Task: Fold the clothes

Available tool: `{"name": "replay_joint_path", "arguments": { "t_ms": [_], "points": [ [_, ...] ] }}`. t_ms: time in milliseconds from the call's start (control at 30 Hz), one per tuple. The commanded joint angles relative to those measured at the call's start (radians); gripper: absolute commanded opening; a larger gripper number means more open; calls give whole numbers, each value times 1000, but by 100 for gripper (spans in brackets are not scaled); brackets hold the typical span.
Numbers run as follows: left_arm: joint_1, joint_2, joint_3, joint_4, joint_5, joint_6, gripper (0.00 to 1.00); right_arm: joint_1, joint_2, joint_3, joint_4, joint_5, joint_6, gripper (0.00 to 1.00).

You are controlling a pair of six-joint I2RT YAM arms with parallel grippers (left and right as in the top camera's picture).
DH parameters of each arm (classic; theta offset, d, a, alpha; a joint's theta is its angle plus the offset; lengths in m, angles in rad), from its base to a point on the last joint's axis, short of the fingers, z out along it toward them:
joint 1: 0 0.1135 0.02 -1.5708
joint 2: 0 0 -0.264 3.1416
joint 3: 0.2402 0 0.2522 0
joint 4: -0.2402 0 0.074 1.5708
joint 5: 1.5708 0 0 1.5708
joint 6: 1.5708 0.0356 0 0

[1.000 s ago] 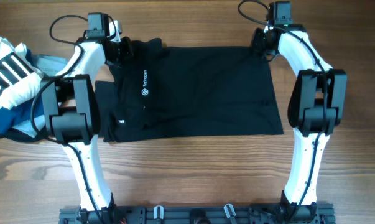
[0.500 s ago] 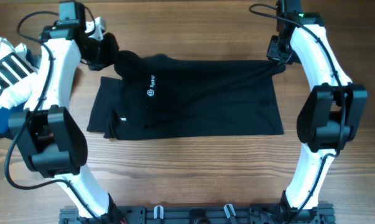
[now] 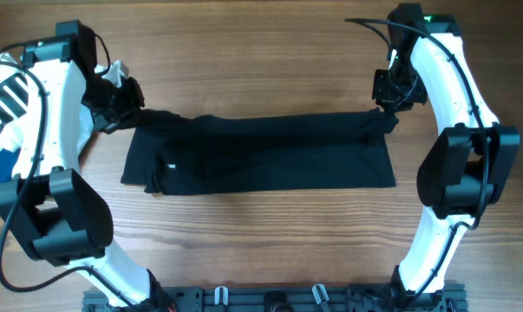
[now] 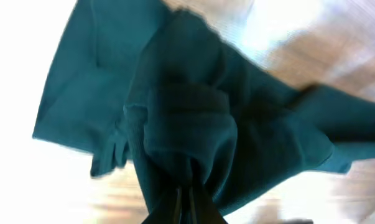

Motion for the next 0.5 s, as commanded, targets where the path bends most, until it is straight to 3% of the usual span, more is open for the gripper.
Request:
{"name": "replay_joint_path", "arguments": {
  "t_ms": [0, 167, 467],
  "points": [
    [4, -50, 1, -55, -20, 32, 4, -8, -34, -3, -29, -6, -63, 15],
    [-1, -50, -24, -61, -44, 46, 4, -8, -34, -7, -108, -5, -78, 15],
    [-112, -50, -203, 121, -79, 45, 4, -7, -33, -23, -171, -13, -103, 18]
  ]
}}
